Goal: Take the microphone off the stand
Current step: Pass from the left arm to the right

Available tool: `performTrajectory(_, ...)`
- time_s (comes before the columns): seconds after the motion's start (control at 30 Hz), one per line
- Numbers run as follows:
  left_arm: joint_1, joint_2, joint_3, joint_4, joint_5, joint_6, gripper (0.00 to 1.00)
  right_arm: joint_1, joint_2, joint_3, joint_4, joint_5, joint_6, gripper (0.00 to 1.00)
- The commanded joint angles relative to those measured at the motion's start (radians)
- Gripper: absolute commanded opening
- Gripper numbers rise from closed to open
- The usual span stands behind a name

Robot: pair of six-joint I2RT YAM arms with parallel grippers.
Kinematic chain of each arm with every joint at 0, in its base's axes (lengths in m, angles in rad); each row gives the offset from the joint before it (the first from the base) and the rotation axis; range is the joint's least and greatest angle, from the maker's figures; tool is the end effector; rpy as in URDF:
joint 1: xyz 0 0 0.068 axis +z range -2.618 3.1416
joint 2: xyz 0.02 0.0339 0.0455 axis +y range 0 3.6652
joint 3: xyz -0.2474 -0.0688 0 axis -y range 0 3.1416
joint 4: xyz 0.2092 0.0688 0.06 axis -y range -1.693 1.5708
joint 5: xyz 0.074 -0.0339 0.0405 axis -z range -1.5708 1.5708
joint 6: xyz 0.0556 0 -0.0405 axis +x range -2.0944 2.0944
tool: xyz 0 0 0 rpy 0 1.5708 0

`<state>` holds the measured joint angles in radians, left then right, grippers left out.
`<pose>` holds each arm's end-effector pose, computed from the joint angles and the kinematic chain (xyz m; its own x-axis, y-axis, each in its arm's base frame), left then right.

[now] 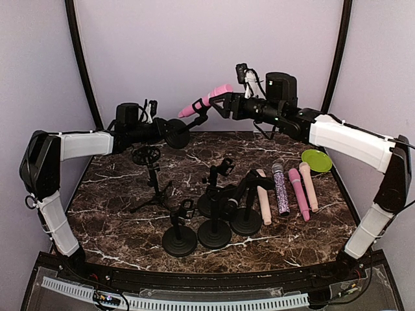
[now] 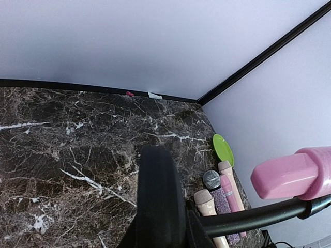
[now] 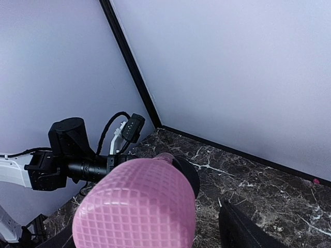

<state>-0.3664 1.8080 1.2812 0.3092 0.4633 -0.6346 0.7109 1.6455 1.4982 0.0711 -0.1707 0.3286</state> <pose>0.3738 -0.1701 0.2739 -0.5939 -0.3402 -0.7291 0.4667 0.5926 -0.6566 0.2838 0.2568 0.3791 -0.3035 0.1583 -0.9396 -0.7115 0.6182 0.3340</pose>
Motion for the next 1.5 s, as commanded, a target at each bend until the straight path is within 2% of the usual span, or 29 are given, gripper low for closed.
performTrajectory(0.0, -0.009, -0.052, -0.002, 0.132, 0.034, -0.026, 0.00, 0.014, 0.014, 0.037, 0.087, -0.004, 0.000, 0.75)
performTrajectory(0.13, -0.013, -0.050, -0.007, 0.135, 0.039, -0.027, 0.00, 0.016, 0.029, 0.039, 0.132, -0.024, 0.022, 0.65)
performTrajectory(0.27, -0.017, -0.049, -0.018, 0.133, 0.046, -0.024, 0.00, 0.016, 0.041, 0.040, 0.181, -0.048, 0.049, 0.47)
performTrajectory(0.4, -0.020, -0.049, -0.035, 0.138, 0.067, -0.030, 0.00, 0.018, 0.055, 0.049, 0.203, -0.064, 0.064, 0.24)
performTrajectory(0.47, -0.020, -0.049, -0.043, 0.133, 0.087, -0.024, 0.05, 0.018, 0.055, 0.051, 0.201, -0.064, 0.065, 0.15)
performTrajectory(0.53, -0.020, -0.057, -0.057, 0.124, 0.101, -0.008, 0.22, 0.018, 0.050, 0.051, 0.190, -0.072, 0.059, 0.10)
performTrajectory(0.57, -0.019, -0.061, -0.063, 0.119, 0.105, -0.001, 0.34, 0.018, 0.047, 0.050, 0.185, -0.075, 0.054, 0.08)
performTrajectory(0.63, -0.019, -0.084, -0.081, 0.110, 0.107, 0.025, 0.47, 0.017, 0.040, 0.050, 0.165, -0.081, 0.036, 0.07)
performTrajectory(0.8, -0.016, -0.130, -0.095, 0.024, 0.064, 0.152, 0.61, 0.018, 0.036, 0.062, 0.097, -0.124, -0.019, 0.07)
performTrajectory(0.93, -0.014, -0.188, -0.090, -0.100, -0.056, 0.305, 0.75, 0.018, 0.033, 0.077, 0.031, -0.151, -0.066, 0.07)
performTrajectory(1.07, -0.014, -0.252, -0.085, -0.234, -0.220, 0.450, 0.81, 0.018, 0.033, 0.100, -0.055, -0.167, -0.121, 0.07)
performTrajectory(1.17, -0.013, -0.309, -0.102, -0.292, -0.270, 0.539, 0.82, 0.018, 0.036, 0.118, -0.119, -0.178, -0.150, 0.07)
performTrajectory(1.3, -0.013, -0.382, -0.139, -0.299, -0.240, 0.591, 0.83, 0.017, 0.050, 0.138, -0.166, -0.195, -0.168, 0.06)
performTrajectory(1.47, -0.014, -0.445, -0.160, -0.286, -0.102, 0.606, 0.83, 0.024, 0.075, 0.153, -0.158, -0.194, -0.164, 0.05)
